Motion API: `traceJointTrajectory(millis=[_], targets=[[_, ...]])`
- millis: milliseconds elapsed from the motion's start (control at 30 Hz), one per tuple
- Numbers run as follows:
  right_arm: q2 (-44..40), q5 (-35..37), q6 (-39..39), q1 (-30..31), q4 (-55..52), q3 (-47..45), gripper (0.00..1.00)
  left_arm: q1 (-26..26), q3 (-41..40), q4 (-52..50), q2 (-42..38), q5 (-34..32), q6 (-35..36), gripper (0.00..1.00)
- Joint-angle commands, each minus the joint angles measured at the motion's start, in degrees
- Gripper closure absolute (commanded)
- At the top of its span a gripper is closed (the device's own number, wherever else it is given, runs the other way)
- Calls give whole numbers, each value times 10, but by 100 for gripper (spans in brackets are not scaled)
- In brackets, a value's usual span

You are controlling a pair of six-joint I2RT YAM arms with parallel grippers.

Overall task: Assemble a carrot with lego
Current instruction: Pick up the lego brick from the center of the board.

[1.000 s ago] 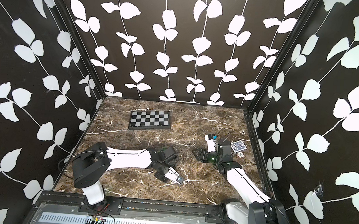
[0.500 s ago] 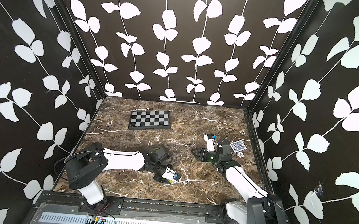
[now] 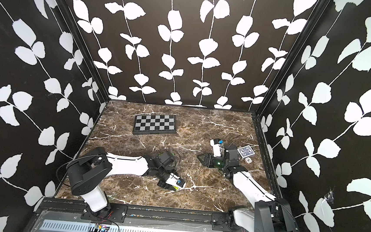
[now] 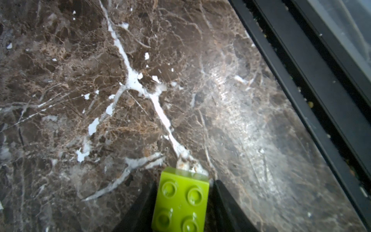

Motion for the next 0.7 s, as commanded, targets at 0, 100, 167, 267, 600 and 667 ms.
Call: traceJointTrajectory(millis=[0, 100, 167, 267, 600, 667], targets=[[6, -9, 3, 0, 24, -8, 40, 5, -24, -60, 10, -24, 20, 53], [10, -12, 5, 0, 30, -8, 40, 7, -24, -62, 7, -21, 20, 55], [11, -13, 5, 0, 30, -7, 41, 9, -28, -60, 1, -17, 16, 57], [12, -14, 5, 0, 29, -8, 41, 12, -38, -44, -8, -18, 12, 58], [11, -15, 6, 3, 27, -5, 42, 15, -39, -22, 0, -29, -6, 78], [7, -13, 4, 3, 22, -4, 42, 15, -35, -29, -11, -29, -16, 83]])
